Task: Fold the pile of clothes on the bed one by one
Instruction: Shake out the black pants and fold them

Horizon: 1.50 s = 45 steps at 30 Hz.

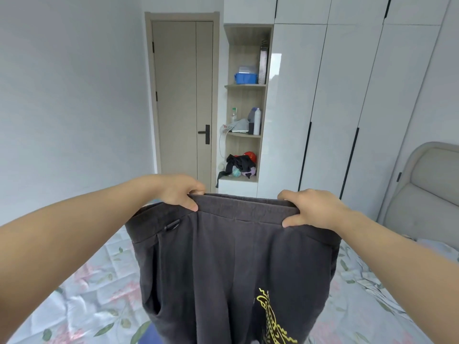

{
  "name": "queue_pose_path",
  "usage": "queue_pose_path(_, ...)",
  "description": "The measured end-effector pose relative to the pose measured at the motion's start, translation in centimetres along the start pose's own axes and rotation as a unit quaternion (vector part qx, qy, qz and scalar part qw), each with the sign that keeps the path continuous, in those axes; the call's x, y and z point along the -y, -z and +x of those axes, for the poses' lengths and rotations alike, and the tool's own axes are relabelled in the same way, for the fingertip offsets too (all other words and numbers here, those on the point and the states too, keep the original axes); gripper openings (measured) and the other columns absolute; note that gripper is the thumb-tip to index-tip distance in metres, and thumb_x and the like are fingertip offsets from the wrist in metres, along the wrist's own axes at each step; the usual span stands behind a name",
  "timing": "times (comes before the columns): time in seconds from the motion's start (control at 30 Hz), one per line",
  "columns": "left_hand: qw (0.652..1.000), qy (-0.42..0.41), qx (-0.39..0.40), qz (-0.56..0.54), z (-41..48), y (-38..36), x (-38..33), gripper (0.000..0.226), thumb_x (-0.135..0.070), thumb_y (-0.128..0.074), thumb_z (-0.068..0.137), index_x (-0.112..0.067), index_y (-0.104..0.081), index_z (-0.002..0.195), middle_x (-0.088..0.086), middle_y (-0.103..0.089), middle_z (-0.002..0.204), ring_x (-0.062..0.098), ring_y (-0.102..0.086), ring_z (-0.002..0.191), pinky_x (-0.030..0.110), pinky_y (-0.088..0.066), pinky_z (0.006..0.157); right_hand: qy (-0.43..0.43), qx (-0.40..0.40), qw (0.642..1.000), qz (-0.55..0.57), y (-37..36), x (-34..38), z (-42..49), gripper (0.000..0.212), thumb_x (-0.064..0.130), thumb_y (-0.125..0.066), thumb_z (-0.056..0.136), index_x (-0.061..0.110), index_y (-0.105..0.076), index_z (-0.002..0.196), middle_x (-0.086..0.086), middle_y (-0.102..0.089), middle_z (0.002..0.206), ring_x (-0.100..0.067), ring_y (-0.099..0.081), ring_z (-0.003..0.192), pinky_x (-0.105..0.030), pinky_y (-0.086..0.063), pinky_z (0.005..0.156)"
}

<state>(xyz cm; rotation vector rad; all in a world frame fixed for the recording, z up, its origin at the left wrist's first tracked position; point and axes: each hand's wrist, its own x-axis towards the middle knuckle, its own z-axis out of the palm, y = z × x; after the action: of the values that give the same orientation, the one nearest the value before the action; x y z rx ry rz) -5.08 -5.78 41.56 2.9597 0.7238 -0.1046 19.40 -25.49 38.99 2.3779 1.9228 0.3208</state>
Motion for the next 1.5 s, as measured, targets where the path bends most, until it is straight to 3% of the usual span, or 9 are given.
queue_pose_path(0.2, 0.998, 0.011, -0.021, -0.058, -0.1, -1.2, -0.8, 0.031, -0.01, -0.065, 0.084, -0.02, -0.039, 0.073, 0.0, -0.049, 0.077, 0.017, -0.042, 0.071, 0.028, -0.033, 0.061, -0.022, 0.008, 0.998, -0.066, -1.2, 1.0, 0.1, 0.027, 0.046, -0.04, 0.097, 0.021, -0.043, 0.086, 0.003, -0.055, 0.087, -0.021, -0.054, 0.089, -0.029, -0.039, 0.068)
queue_pose_path(0.3, 0.996, 0.01, 0.003, -0.094, -0.2, -1.5, -1.3, 0.028, -0.01, -0.062, 0.088, -0.03, -0.047, 0.098, 0.006, -0.055, 0.094, 0.019, -0.049, 0.08, 0.028, -0.042, 0.072, -0.077, 0.028, 0.996, 0.033, -2.4, 1.4, 0.3, 0.012, 0.027, -0.04, 0.099, 0.02, -0.041, 0.089, -0.005, -0.059, 0.106, -0.026, -0.055, 0.1, -0.03, -0.038, 0.07)
queue_pose_path(0.47, 0.99, 0.074, 0.09, -0.08, -1.0, -1.8, -2.5, 0.074, -0.011, -0.063, 0.088, -0.034, -0.022, 0.146, 0.0, -0.05, 0.111, 0.014, -0.046, 0.093, 0.022, -0.038, 0.079, -0.091, 0.013, 0.994, 0.055, -3.4, 2.2, 0.1, 0.023, -0.004, -0.034, 0.089, 0.019, -0.035, 0.093, -0.01, -0.058, 0.105, -0.027, -0.05, 0.084, -0.031, -0.037, 0.072)
queue_pose_path(0.57, 0.984, 0.095, 0.131, -0.08, -0.8, -3.1, -1.9, 0.029, -0.016, -0.064, 0.087, -0.025, -0.057, 0.113, -0.002, -0.063, 0.109, 0.014, -0.056, 0.09, 0.021, -0.045, 0.072, -0.073, -0.002, 0.997, 0.026, -3.8, 2.9, 0.0, 0.028, -0.007, -0.034, 0.085, 0.019, -0.036, 0.095, -0.005, -0.056, 0.094, -0.022, -0.043, 0.081, -0.032, -0.033, 0.085)
queue_pose_path(0.67, 0.974, 0.1, 0.097, -0.176, -1.1, -4.6, -0.7, 0.011, -0.017, -0.063, 0.088, -0.027, -0.062, 0.083, -0.005, -0.065, 0.092, 0.02, -0.063, 0.092, 0.03, -0.051, 0.081, -0.071, 0.02, 0.996, 0.039, -4.4, 2.5, -0.4, 0.025, -0.003, -0.035, 0.086, 0.019, -0.036, 0.096, 0.005, -0.045, 0.077, -0.022, -0.043, 0.081, -0.034, -0.03, 0.094)
queue_pose_path(0.9, 0.95, 0.121, 0.077, -0.276, -2.1, -5.7, -0.2, 0.022, -0.022, -0.054, 0.095, -0.026, -0.057, 0.117, -0.008, -0.06, 0.117, 0.014, -0.058, 0.109, 0.028, -0.045, 0.097, -0.082, 0.0, 0.993, 0.089, -4.1, 2.5, -1.6, 0.007, 0.019, -0.032, 0.093, 0.025, -0.031, 0.09, 0.003, -0.044, 0.073, -0.026, -0.046, 0.08, -0.031, -0.034, 0.066)
queue_pose_path(1.13, 0.978, 0.068, 0.075, -0.181, -2.8, -6.6, -0.3, 0.015, -0.037, -0.074, 0.078, -0.033, -0.061, 0.083, -0.005, -0.067, 0.092, 0.015, -0.064, 0.087, 0.026, -0.048, 0.077, -0.034, 0.01, 0.999, 0.04, -4.8, 1.7, -2.9, 0.046, 0.073, -0.04, 0.083, 0.032, -0.049, 0.103, 0.007, -0.057, 0.083, -0.018, -0.058, 0.089, -0.028, -0.04, 0.067)
queue_pose_path(1.37, 0.974, 0.073, 0.106, -0.187, -2.7, -8.0, -0.7, 0.009, -0.032, -0.065, 0.087, -0.034, -0.063, 0.078, -0.018, -0.063, 0.089, 0.006, -0.06, 0.088, 0.018, -0.044, 0.078, -0.029, 0.032, 0.998, 0.038, -5.9, 1.4, -2.4, 0.037, 0.061, -0.043, 0.09, 0.027, -0.047, 0.076, 0.007, -0.053, 0.08, -0.015, -0.051, 0.082, -0.029, -0.043, 0.067)
queue_pose_path(1.5, 0.951, 0.084, 0.091, -0.285, -3.3, -8.4, -0.3, 0.004, -0.027, -0.064, 0.088, -0.025, -0.068, 0.089, -0.01, -0.072, 0.092, 0.01, -0.067, 0.091, 0.022, -0.05, 0.082, -0.033, 0.046, 0.976, 0.212, -6.5, 0.9, -2.6, 0.034, 0.046, -0.056, 0.09, 0.016, -0.056, 0.075, 0.006, -0.058, 0.075, -0.014, -0.055, 0.077, -0.03, -0.045, 0.074)
